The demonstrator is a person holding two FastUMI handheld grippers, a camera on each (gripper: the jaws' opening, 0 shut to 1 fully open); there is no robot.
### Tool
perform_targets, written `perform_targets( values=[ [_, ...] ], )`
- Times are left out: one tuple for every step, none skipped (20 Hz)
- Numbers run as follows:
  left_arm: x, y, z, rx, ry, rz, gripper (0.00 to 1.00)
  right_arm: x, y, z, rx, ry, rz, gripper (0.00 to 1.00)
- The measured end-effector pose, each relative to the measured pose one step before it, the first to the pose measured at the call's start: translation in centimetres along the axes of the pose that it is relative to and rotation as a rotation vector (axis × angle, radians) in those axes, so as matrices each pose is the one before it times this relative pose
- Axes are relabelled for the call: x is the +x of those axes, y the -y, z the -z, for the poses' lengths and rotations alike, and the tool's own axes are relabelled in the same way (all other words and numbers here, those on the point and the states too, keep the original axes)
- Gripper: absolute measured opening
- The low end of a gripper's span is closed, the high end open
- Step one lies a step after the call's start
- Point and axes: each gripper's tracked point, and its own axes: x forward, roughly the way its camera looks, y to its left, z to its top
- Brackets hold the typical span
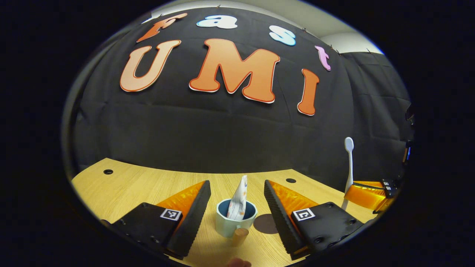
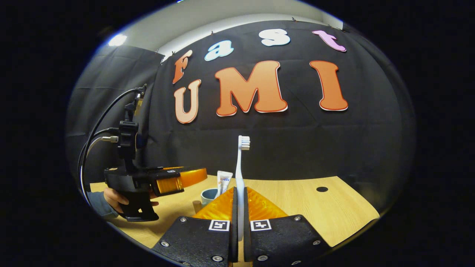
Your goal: Put the toothbrush and toothpaste on the desktop into the cup, then pick up the cup and place it on the coaster on the desktop.
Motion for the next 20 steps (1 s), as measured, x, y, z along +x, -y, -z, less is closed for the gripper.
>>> perform_targets(
  values=[
    [-0.452,-0.185,-0.103,0.01071,0.00142,-0.00267,0.96,0.299,-0.228,-0.158,0.00922,0.01182,-0.00597,0.06],
    [-0.556,-0.109,0.025,0.01073,0.00094,-0.00151,0.97,0.477,-0.122,-0.122,0.00877,0.01059,-0.00413,0.06],
    [-0.514,-0.273,-0.028,0.01203,0.00196,-0.00702,0.99,0.428,-0.232,-0.179,0.01048,0.01092,-0.00713,0.06],
    [-0.369,-0.21,-0.142,0.01085,0.00212,-0.00693,0.98,0.557,-0.23,-0.211,0.0131,0.01362,-0.00934,0.06],
    [-0.447,-0.337,-0.207,0.0082,0.00352,-0.00879,0.98,0.416,-0.161,-0.094,0.01439,0.01431,-0.00757,0.06],
    [-0.335,-0.265,-0.069,0.0051,0.0027,-0.00497,0.98,0.54,-0.011,-0.209,0.01572,0.01432,-0.00608,0.06],
    [-0.38,-0.308,-0.012,0.00251,0.00166,-0.00673,0.98,0.443,-0.071,-0.115,0.01565,0.01423,-0.00383,0.06],
    [-0.379,-0.244,0.11,-0.00023,0.00099,-0.00619,0.98,0.671,0.046,-0.248,0.01603,0.01426,-0.00167,0.06],
    [-0.18,-0.248,0.076,-0.00259,-0.00069,-0.00521,0.98,0.595,-0.019,-0.089,0.01655,0.01187,-0.00093,0.06],
    [-0.168,-0.322,0.08,-0.00164,-0.00178,-0.00481,0.99,0.539,-0.043,0.027,0.01738,0.00869,-0.00255,0.06],
    [-0.224,-0.443,0.0,-0.00283,-0.00205,-0.00835,0.99,0.516,-0.029,0.093,0.018,0.00517,-0.0025,0.06],
    [-0.182,-0.267,0.394,-0.00136,-0.00542,-0.00498,0.98,0.561,0.088,0.202,0.01973,0.00535,-0.00328,0.06],
    [-0.335,-0.262,0.22,-0.00245,-0.00432,-0.00854,0.98,0.424,0.051,0.175,0.02069,0.00561,-0.00358,0.06],
    [-0.118,-0.353,0.265,-0.00225,-0.00544,-0.00537,0.98,0.491,-0.051,0.081,0.0198,0.00696,-0.00285,0.06],
    [-0.002,-0.391,0.12,-0.00107,-0.00453,-0.00729,0.98,0.506,-0.1,0.038,0.01804,0.00812,-0.00371,0.06],
    [0.17,-0.332,0.163,-0.00128,-0.00465,-0.00495,0.98,0.497,-0.037,-0.044,0.01558,0.0122,-0.00418,0.06],
    [-0.092,-0.254,0.127,0.00027,-0.00274,-0.0067,0.98,0.485,-0.199,0.081,0.0106,0.0123,-0.00306,0.06],
    [-0.036,-0.366,0.243,-0.00117,-0.00174,-0.00443,0.98,0.512,-0.333,0.04,0.00301,0.01852,-0.00844,0.06],
    [-0.048,-0.239,0.136,-0.00063,-0.00281,-0.00527,0.98,0.397,-0.309,-0.597,-0.00457,0.02419,-0.00512,0.06],
    [-0.021,-0.23,0.187,-0.00176,-0.00033,-0.0034,0.98,0.681,-0.043,0.221,-0.00875,0.01164,-0.00079,0.06]
  ],
)
